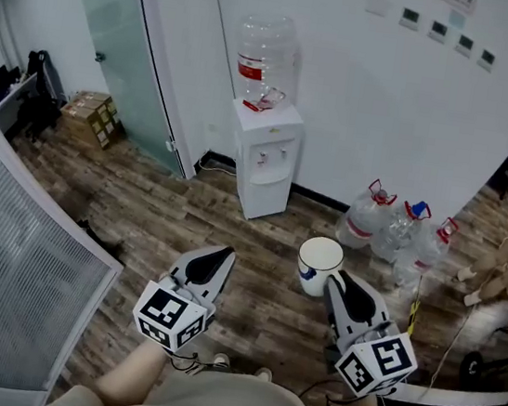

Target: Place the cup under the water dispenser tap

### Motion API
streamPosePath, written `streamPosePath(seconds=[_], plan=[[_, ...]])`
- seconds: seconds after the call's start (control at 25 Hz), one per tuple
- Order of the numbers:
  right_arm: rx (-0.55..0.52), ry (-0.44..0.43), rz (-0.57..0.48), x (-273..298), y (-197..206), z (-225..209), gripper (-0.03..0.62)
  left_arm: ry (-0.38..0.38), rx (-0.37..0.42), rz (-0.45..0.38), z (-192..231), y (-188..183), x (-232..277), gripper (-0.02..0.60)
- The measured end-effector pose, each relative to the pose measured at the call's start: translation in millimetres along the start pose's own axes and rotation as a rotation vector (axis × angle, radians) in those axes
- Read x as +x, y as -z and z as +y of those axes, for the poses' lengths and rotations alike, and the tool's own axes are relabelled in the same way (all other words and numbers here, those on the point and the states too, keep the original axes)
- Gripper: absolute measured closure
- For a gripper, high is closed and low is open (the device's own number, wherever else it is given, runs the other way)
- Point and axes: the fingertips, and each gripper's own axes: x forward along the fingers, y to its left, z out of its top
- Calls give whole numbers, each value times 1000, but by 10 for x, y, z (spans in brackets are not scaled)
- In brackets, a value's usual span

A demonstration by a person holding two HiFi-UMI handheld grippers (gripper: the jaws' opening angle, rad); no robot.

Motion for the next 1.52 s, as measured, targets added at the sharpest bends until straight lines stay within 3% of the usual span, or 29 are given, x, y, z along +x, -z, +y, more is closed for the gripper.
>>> streamPosePath(seconds=[0.4,0.68,1.0,1.52], plan=[[20,-52,35,-24,260,-343,523,-41,-39,25,-210,256,217,575],[22,-87,46,308,430,-455,523,-56,-56,30,12,494,423,575],[33,-75,61,1193,501,-668,523,-52,-43,45,820,617,887,575],[80,-32,114,3217,470,-1082,522,4,-57,102,2615,567,1931,575]])
